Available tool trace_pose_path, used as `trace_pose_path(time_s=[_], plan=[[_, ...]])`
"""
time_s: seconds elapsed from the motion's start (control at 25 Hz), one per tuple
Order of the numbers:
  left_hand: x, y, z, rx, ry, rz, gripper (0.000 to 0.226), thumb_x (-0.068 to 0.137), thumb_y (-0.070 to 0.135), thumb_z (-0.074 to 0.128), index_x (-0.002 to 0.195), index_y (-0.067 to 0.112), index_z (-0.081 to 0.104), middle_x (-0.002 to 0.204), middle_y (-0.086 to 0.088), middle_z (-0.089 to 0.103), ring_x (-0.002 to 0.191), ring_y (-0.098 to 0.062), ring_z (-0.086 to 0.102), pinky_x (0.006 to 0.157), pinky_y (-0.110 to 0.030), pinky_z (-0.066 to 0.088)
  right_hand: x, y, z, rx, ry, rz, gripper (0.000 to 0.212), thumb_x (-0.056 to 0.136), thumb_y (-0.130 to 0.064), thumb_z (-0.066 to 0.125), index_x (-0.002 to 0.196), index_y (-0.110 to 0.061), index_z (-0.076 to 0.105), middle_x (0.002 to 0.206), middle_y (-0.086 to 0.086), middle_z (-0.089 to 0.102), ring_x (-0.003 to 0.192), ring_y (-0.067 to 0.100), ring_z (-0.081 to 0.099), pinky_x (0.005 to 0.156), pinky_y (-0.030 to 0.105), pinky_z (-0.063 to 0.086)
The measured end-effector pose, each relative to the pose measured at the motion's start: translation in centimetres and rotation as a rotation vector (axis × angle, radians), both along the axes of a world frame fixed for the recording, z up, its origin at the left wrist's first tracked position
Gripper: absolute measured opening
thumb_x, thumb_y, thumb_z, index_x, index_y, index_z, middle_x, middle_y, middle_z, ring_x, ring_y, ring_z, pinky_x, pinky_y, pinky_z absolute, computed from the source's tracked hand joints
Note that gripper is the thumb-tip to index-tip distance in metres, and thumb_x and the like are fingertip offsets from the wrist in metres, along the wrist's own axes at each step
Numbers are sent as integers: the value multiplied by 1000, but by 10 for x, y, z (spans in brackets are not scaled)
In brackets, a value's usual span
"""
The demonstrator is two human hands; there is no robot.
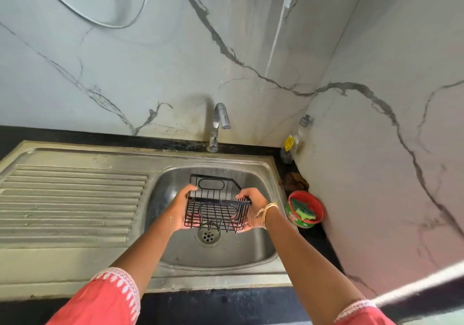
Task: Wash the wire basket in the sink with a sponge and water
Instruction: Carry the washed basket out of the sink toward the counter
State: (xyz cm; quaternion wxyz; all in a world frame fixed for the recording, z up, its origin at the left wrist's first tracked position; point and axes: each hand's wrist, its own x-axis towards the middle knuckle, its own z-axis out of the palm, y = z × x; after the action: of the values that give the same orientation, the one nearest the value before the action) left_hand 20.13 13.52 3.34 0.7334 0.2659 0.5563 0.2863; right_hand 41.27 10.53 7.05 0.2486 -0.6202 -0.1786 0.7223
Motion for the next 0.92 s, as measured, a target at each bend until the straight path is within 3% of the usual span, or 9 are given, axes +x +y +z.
trace_pose_path(time_s=[0.12,0.28,0.44,0.56,0.64,0.76,0.84,0.92], plan=[[-2,-8,12,-2,-55,25,50,77,57,52,86,9,63,79,-13,66,76,-29,62,74,-38,53,-4,-4,10,13,36,36,28,66,-23,47,88,-9,56,102,17,64,96,36,58,85,47,48],[-10,-24,36,5,-62,89,47,83,53,45,78,9,61,78,-16,63,79,-29,57,74,-36,49,-18,-13,30,43,33,-14,23,80,-25,42,82,-8,57,98,19,65,94,37,61,74,48,51],[-37,-45,54,61,-55,134,44,76,53,48,81,10,61,74,-12,63,70,-28,58,71,-36,48,-47,-24,40,135,-19,-10,23,86,-22,37,76,-9,54,77,12,68,82,32,62,88,53,49],[-69,-51,65,87,-39,135,37,78,44,46,84,10,60,76,-12,63,75,-29,59,81,-41,49,-81,-24,48,280,-106,-35,5,78,-16,45,81,-12,47,87,13,61,82,33,62,83,59,52],[-92,-53,69,123,-99,172,31,77,33,44,91,10,59,81,-12,64,77,-29,61,87,-48,49,-102,-19,48,404,-127,-90,21,70,-18,53,90,-11,51,93,15,56,77,31,58,84,61,52],[-131,-52,60,159,-329,320,31,73,21,41,93,6,60,84,-16,65,77,-31,62,82,-53,51,-140,-13,46,517,34,-262,40,85,-39,60,116,-15,57,100,13,57,76,24,58,69,39,53],[-154,-50,54,162,-523,356,38,69,20,42,93,0,64,94,-25,66,86,-39,64,84,-63,49,-166,-4,33,458,178,-421,53,86,-50,57,125,-14,53,103,14,55,82,26,58,70,36,50],[-172,-49,50,173,-637,299,41,72,16,46,100,-9,64,102,-33,64,90,-47,65,77,-64,53,-196,3,14,319,288,-433,67,80,-59,59,129,-15,49,113,18,53,91,31,57,82,41,48]])
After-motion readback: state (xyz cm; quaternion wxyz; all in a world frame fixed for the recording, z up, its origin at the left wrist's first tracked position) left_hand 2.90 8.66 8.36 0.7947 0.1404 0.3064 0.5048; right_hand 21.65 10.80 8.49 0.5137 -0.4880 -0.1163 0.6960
